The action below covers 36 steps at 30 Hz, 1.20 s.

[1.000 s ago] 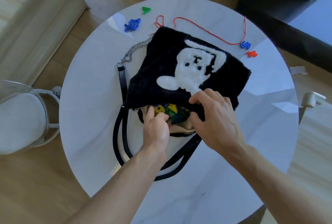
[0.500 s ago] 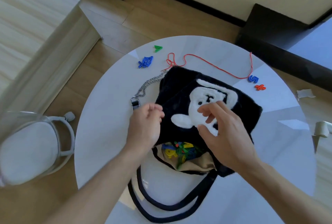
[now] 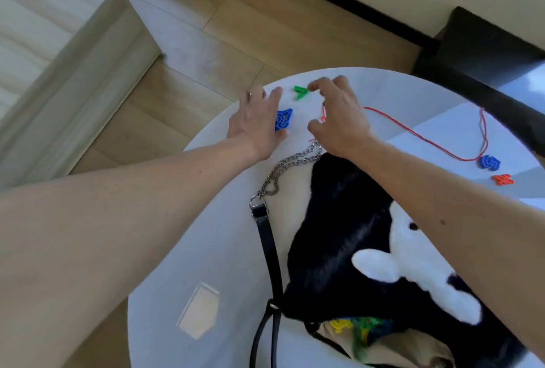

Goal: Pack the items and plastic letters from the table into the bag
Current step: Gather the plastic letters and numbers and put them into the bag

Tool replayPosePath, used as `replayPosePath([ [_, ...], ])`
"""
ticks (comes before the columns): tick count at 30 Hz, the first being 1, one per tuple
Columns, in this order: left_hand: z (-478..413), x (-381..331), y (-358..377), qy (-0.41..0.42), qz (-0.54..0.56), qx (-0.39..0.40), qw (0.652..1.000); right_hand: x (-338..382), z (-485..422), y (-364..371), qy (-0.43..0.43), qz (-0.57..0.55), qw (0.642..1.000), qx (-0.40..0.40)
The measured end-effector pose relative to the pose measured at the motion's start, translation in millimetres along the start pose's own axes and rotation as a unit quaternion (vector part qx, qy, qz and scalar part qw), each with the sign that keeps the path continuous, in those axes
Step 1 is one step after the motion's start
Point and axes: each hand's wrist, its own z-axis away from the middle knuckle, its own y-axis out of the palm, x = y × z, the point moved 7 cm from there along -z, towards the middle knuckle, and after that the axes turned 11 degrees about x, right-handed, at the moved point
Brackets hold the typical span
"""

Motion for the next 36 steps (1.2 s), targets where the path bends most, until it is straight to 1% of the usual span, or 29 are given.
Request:
replayPosePath([
  [3,-8.8,-6.6,1.2,0.054,-0.023,0.000,0.998,-3.5,-34.2,12.2,0.002,0.085,0.995,0.047],
  [6,-11.0,-13.2,2.6,0.098,-0.056,0.000,0.994,-4.2,-51.6,22.2,-0.004,0.129,0.988,0.085],
  [10,-5.3,-18.9,1.5,0.138,-0.055,-0.013,0.989,-0.9,-53.6,19.2,-0.027,0.130,0.990,0.037],
  [13,-0.3,-17.9,2.7,0.138,-0.044,-0.006,0.989,-1.7,-47.8,21.0,-0.028,0.126,0.991,0.035],
  [16,4.4,-13.1,-2.1,0.133,0.013,-0.006,0.991,-5.3,-44.6,18.8,-0.016,0.081,0.996,0.028],
  [18,7.6,-5.1,-7.1,0.123,0.086,-0.017,0.989,-9.9,-43.3,9.3,0.008,0.018,1.000,-0.008],
  [20,11.2,0.4,-7.4,0.123,0.113,-0.028,0.986,-15.8,-39.6,-0.7,0.035,-0.041,0.998,-0.040],
  [23,14.5,-3.1,3.0,0.148,0.060,-0.026,0.987,-20.9,-30.0,-7.3,0.051,-0.096,0.993,-0.041],
  [27,16.4,-5.2,15.5,0.156,-0.047,-0.029,0.986,-18.6,-14.7,-13.9,0.044,-0.128,0.990,-0.038],
  [30,19.0,-5.7,17.2,0.173,-0.077,-0.047,0.981,-20.5,-2.5,-18.9,0.038,-0.154,0.986,-0.042],
  [31,18.7,-5.1,17.3,0.171,-0.065,-0.046,0.982,-23.1,1.4,-20.7,0.038,-0.166,0.984,-0.044],
  [32,18.4,-3.9,15.2,0.162,-0.028,-0.047,0.985,-26.3,5.4,-22.1,0.039,-0.182,0.981,-0.047],
  [34,17.5,2.2,4.9,0.109,0.113,-0.059,0.986,-32.0,14.3,-25.4,0.042,-0.224,0.972,-0.057],
  [35,17.4,6.4,-0.8,0.066,0.213,-0.063,0.973,-33.0,19.2,-27.9,0.041,-0.246,0.966,-0.066],
  [36,18.7,9.4,-3.7,0.024,0.343,-0.057,0.937,-31.4,24.2,-31.2,0.033,-0.265,0.961,-0.075],
])
